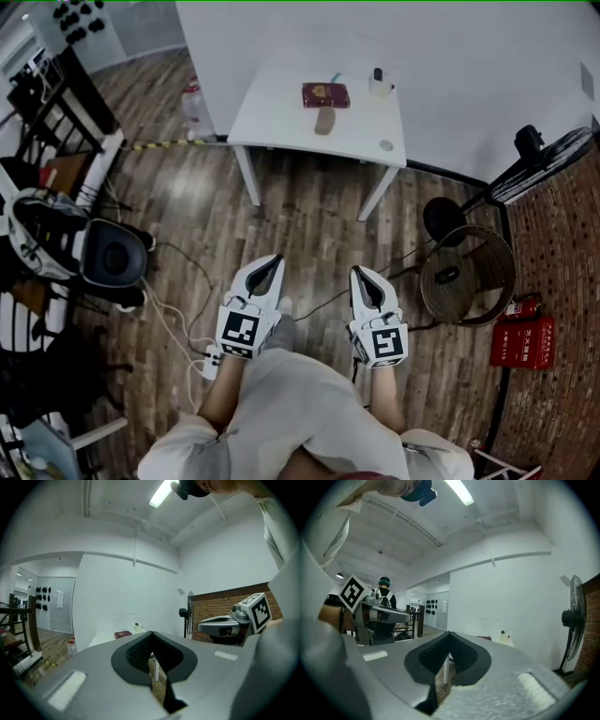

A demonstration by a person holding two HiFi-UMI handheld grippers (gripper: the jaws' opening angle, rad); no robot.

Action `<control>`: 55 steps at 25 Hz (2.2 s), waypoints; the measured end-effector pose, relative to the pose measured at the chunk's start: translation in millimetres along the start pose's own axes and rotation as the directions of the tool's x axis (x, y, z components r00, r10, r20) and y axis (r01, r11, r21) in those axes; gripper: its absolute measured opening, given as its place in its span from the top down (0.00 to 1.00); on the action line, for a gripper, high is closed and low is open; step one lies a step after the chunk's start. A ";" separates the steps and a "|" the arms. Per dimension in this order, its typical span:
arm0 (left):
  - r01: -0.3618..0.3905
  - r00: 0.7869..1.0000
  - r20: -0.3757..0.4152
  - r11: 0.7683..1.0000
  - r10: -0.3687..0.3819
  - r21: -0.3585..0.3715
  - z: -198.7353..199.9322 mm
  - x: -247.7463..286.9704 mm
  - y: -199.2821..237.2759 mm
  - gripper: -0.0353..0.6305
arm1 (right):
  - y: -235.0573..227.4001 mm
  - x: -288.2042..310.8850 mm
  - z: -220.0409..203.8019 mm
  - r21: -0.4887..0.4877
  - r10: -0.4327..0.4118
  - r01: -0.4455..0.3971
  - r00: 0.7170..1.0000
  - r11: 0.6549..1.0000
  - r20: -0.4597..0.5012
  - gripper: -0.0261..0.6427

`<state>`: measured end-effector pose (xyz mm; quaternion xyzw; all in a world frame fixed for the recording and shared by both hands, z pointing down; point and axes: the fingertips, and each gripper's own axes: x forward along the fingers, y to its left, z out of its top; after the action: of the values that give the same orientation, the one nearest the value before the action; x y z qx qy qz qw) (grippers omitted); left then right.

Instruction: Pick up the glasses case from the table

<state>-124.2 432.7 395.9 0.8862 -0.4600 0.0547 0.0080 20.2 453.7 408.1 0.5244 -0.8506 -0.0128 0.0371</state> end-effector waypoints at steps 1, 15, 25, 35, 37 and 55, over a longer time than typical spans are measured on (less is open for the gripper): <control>0.003 1.000 -0.002 1.000 -0.003 -0.002 1.4 8.6 8.2 0.92 | -3.8 10.3 0.6 0.001 -0.003 0.003 1.000 1.000 -0.006 0.95; 0.070 0.997 -0.022 0.997 -0.071 -0.038 5.1 111.0 111.8 0.92 | -38.6 140.8 13.8 -0.013 -0.071 0.071 0.997 0.997 -0.034 0.95; 0.129 0.991 -0.017 0.991 -0.129 -0.028 8.9 167.7 150.2 0.92 | -59.5 197.1 19.9 -0.020 -0.116 0.116 0.993 0.993 -0.027 0.95; 0.136 0.990 -0.022 0.990 -0.137 -0.045 6.5 208.8 166.4 0.92 | -85.6 233.3 10.0 -0.014 -0.120 0.120 0.991 0.993 -0.053 0.95; 0.131 0.991 -0.022 0.990 -0.132 -0.044 7.1 220.1 172.5 0.92 | -93.3 243.8 8.6 -0.010 -0.118 0.117 0.992 0.993 -0.052 0.95; 0.065 0.996 -0.065 0.997 -0.067 -0.046 16.5 358.3 204.6 0.92 | -208.1 344.1 -0.9 0.038 -0.051 0.054 0.996 0.998 -0.066 0.95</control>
<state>-85.2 21.8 409.5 0.8982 -0.4310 0.0737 0.0442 51.8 52.9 413.6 0.5472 -0.8350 0.0203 0.0541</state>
